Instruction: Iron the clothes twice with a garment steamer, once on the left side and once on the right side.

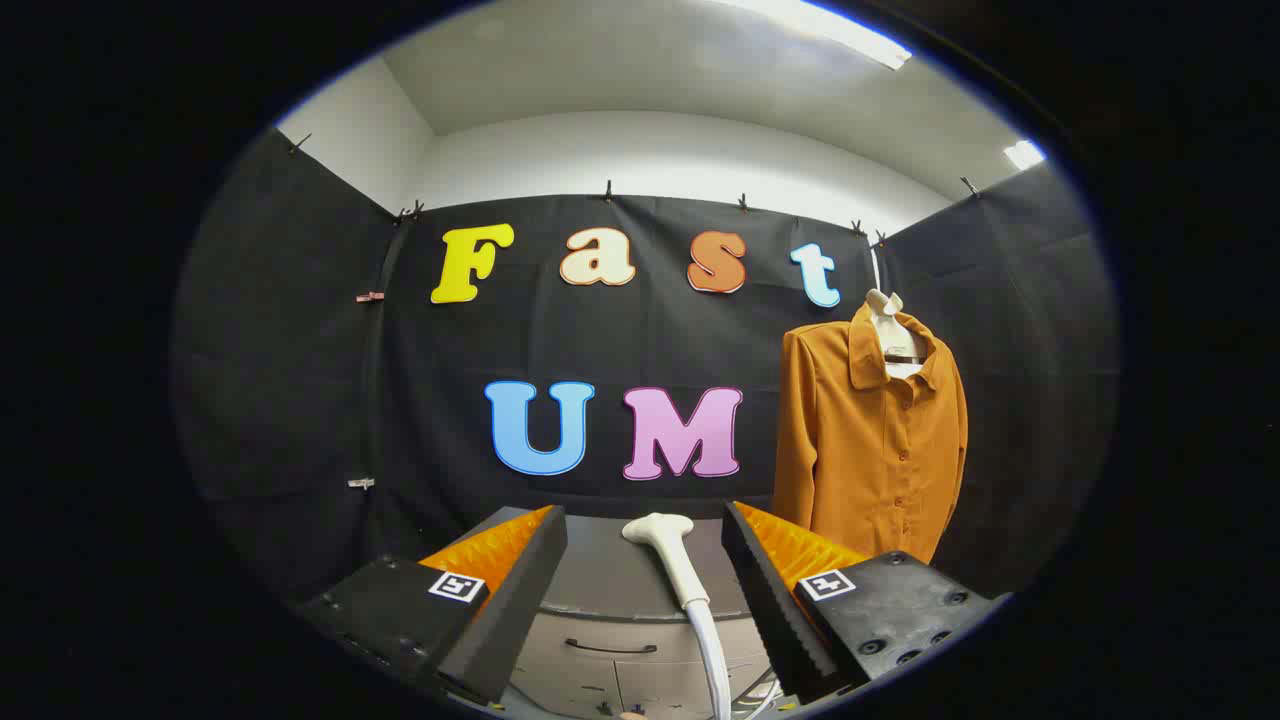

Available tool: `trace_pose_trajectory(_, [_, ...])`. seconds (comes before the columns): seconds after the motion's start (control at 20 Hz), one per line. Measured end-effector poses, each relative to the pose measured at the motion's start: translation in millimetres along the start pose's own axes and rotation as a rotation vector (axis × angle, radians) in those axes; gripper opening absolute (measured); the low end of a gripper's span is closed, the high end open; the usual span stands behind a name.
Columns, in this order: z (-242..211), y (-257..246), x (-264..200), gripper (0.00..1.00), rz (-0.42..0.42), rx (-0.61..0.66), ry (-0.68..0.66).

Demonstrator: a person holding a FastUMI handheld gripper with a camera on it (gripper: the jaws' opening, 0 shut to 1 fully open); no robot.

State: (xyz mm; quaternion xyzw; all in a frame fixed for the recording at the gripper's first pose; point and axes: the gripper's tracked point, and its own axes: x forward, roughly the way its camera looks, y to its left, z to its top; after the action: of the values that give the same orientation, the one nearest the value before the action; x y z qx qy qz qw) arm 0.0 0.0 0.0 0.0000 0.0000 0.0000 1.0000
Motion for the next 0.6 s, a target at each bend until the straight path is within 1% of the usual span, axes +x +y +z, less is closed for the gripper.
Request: trace_pose_trajectory(0.6, [-1.9, 1.7, -3.2, 0.98, -0.002, -0.006, -0.005])
